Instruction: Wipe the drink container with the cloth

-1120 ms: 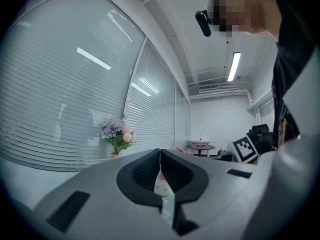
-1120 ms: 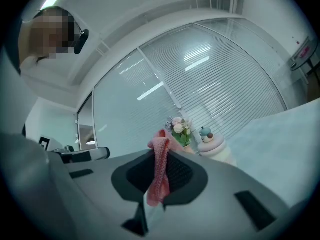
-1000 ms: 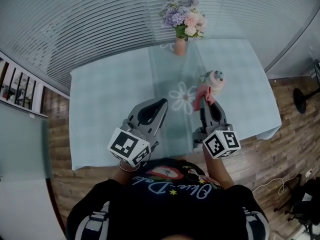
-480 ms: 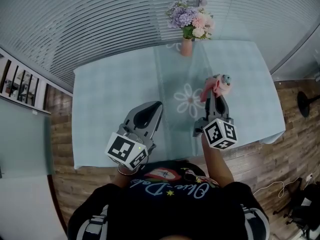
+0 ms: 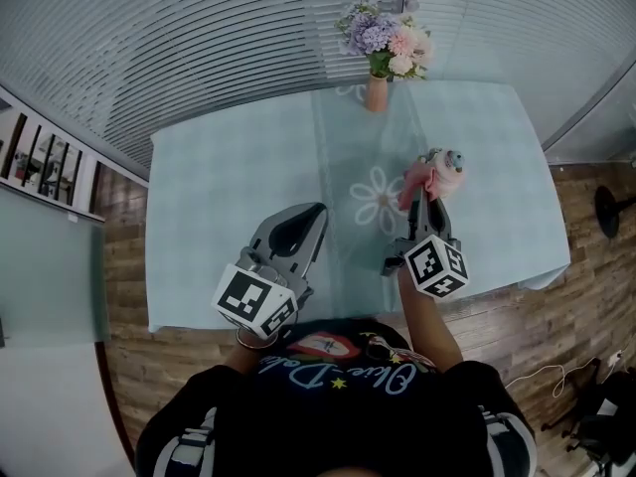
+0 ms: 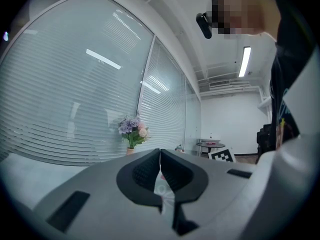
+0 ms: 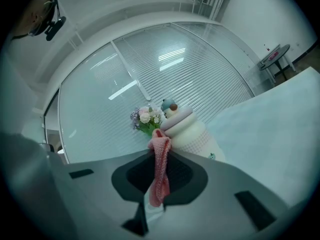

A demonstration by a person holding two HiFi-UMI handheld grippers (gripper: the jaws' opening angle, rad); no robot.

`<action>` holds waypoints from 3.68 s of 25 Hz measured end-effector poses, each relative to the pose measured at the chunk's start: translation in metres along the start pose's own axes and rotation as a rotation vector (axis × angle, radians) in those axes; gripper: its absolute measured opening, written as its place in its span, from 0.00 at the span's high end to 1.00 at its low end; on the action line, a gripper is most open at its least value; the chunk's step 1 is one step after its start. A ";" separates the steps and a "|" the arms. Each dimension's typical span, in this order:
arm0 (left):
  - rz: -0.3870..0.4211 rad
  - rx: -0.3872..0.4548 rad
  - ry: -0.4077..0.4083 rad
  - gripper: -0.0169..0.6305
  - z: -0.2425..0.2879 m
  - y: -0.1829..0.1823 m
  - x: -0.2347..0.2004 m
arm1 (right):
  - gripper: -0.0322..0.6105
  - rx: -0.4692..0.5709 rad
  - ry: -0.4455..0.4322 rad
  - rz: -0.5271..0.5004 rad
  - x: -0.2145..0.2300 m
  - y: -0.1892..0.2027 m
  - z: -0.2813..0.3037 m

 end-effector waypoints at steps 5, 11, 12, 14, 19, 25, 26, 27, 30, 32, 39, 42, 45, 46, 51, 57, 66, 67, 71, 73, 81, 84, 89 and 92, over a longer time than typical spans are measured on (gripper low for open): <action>-0.005 0.001 -0.004 0.96 0.000 0.002 0.001 | 0.91 -0.034 0.027 0.000 0.006 0.010 0.002; -0.006 0.007 -0.016 0.96 -0.003 0.001 0.000 | 0.91 -0.096 0.077 0.003 0.012 0.019 0.003; -0.005 0.008 -0.016 0.96 -0.003 0.001 0.001 | 0.91 -0.104 0.082 0.013 0.013 0.021 0.002; -0.008 0.010 -0.018 0.96 -0.004 0.001 0.002 | 0.91 -0.118 0.091 0.029 0.014 0.023 0.001; -0.018 0.019 -0.026 0.96 -0.007 0.001 0.001 | 0.91 -0.145 0.101 0.039 0.016 0.028 0.002; -0.011 0.030 -0.019 0.96 -0.007 -0.002 0.005 | 0.91 -0.135 0.031 -0.017 0.001 0.022 -0.006; -0.010 0.031 -0.014 0.96 -0.007 -0.003 0.006 | 0.91 -0.132 0.005 -0.031 -0.004 0.021 -0.009; -0.009 0.032 -0.008 0.96 -0.006 -0.003 0.008 | 0.91 -0.129 -0.020 -0.044 -0.010 0.019 -0.012; -0.005 0.034 0.009 0.96 -0.004 -0.004 0.014 | 0.91 -0.093 -0.070 -0.076 -0.021 0.010 -0.021; -0.008 0.034 0.012 0.96 -0.004 -0.004 0.016 | 0.91 -0.057 -0.087 -0.097 -0.023 0.000 -0.025; -0.010 0.031 0.021 0.97 -0.002 -0.001 0.024 | 0.91 0.014 -0.065 -0.077 -0.009 -0.028 -0.029; -0.010 0.033 0.020 0.96 -0.002 0.000 0.024 | 0.91 0.026 -0.026 -0.089 0.002 -0.032 -0.028; -0.011 0.030 0.019 0.96 -0.002 0.000 0.025 | 0.91 0.026 0.005 -0.099 0.010 -0.032 -0.029; -0.009 0.029 0.022 0.96 -0.002 -0.001 0.025 | 0.91 0.024 0.014 -0.102 0.013 -0.031 -0.029; -0.002 0.025 0.030 0.97 0.001 -0.001 0.024 | 0.91 0.001 0.050 -0.109 0.023 -0.022 -0.026; -0.004 0.025 0.022 0.97 0.001 -0.001 0.023 | 0.91 -0.033 0.080 -0.118 0.032 -0.013 -0.023; -0.008 0.030 0.005 0.96 0.000 0.000 0.023 | 0.91 -0.120 0.127 -0.187 0.045 0.000 -0.019; -0.008 0.030 0.004 0.96 -0.001 -0.001 0.022 | 0.91 -0.132 0.131 -0.197 0.046 0.001 -0.018; -0.011 0.029 0.002 0.96 0.000 -0.001 0.021 | 0.91 -0.191 0.142 -0.249 0.048 0.005 -0.013; -0.015 0.031 0.000 0.96 0.001 -0.001 0.021 | 0.91 -0.229 0.140 -0.269 0.050 0.008 -0.010; -0.016 0.040 -0.014 0.96 -0.004 0.001 0.021 | 0.91 -0.326 0.106 -0.329 0.053 0.023 -0.003; -0.014 0.042 -0.015 0.96 -0.005 0.000 0.021 | 0.91 -0.343 0.101 -0.345 0.052 0.024 -0.002; -0.014 0.041 -0.009 0.96 -0.004 -0.001 0.023 | 0.91 -0.311 0.078 -0.374 0.048 0.022 -0.010; -0.020 0.039 0.006 0.96 0.000 0.000 0.025 | 0.91 -0.254 0.015 -0.425 0.039 0.015 -0.022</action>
Point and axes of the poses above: the fingertips, and each gripper's own axes: z forward along the fingers, x to its right, y out of its underside, the point moved 9 cm from there along -z, backward along the fingers, and after that the axes turned 4 degrees about y, right-handed, at the moved point
